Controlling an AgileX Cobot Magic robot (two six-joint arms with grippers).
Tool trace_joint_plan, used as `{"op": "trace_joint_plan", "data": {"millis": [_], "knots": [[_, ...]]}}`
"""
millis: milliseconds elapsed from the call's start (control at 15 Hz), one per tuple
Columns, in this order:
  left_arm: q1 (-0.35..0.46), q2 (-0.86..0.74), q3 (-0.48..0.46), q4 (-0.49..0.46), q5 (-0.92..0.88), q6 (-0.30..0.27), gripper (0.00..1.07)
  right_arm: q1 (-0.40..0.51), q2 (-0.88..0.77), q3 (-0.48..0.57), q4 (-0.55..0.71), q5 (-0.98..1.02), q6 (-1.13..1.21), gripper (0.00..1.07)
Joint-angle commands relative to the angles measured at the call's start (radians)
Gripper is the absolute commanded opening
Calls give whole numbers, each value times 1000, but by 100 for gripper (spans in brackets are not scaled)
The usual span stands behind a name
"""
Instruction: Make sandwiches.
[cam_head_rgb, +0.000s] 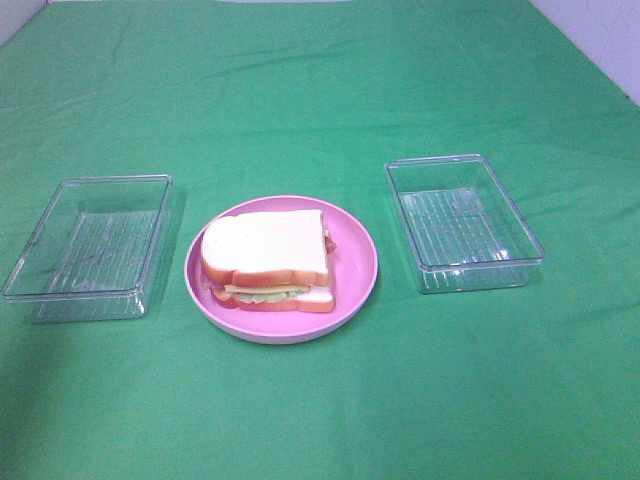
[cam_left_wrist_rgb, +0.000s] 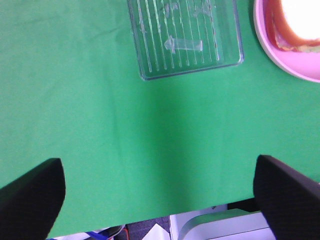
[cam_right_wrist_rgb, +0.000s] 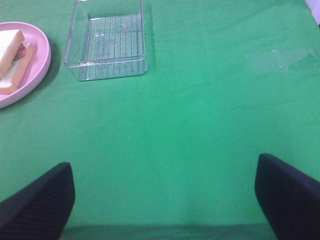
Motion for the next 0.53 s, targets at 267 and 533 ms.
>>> {"op": "trace_joint_plan", "data": {"millis": [267, 533], "knots": [[-1, -645, 349, -5, -35, 2, 95, 0, -33, 1, -3, -13, -15, 93], [-1, -959, 490, 1, -99, 3, 95, 0, -33, 1, -3, -13, -15, 93]]}}
